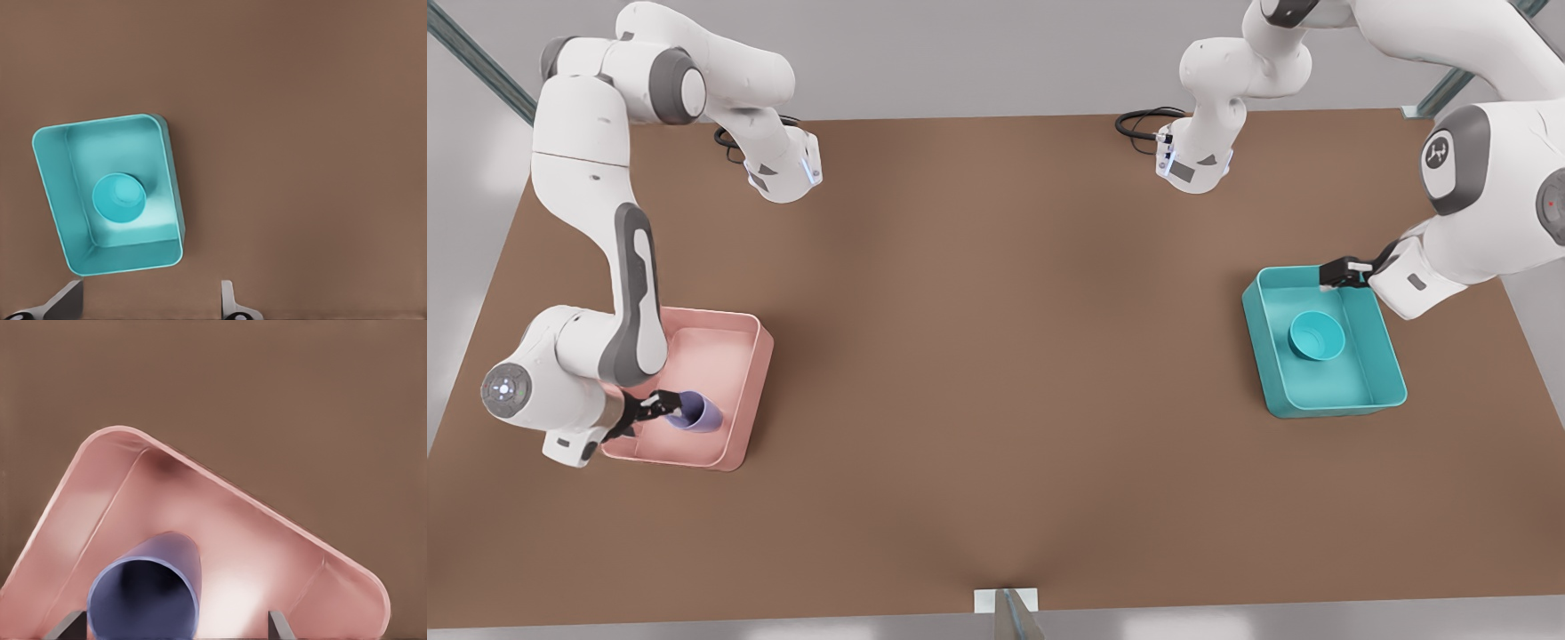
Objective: Put the bowls and cups in different boxes
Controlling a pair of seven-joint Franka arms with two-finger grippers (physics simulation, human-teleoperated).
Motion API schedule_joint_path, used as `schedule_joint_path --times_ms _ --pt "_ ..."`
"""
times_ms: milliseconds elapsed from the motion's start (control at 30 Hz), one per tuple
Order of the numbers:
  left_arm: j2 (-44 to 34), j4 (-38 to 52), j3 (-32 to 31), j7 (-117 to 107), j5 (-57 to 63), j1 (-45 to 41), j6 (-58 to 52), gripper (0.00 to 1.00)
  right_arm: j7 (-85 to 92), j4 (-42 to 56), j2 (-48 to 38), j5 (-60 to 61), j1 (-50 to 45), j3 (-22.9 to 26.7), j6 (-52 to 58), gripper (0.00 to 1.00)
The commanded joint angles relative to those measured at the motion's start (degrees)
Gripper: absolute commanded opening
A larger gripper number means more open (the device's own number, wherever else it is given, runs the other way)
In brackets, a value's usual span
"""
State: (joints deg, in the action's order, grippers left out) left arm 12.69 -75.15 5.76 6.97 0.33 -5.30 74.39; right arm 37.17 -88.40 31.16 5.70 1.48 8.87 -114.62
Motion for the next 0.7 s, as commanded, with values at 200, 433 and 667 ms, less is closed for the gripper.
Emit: schedule_joint_path --times_ms 200,433,667 --pt "0.32 0.01 0.05 -2.22 0.02 0.03 -0.65 1.0 -35.15 21.17 -5.49 -3.67 -10.89 0.27 41.58 1.0" --pt "0.59 -0.08 0.05 -2.22 0.11 0.03 0.84 1.0 -40.51 7.98 -20.97 -7.54 -4.82 -6.76 36.05 1.0" --pt "0.59 -0.08 0.05 -2.13 0.11 0.11 1.63 1.0 -40.51 6.4 -22.02 -7.63 -4.74 -6.67 36.05 1.0"
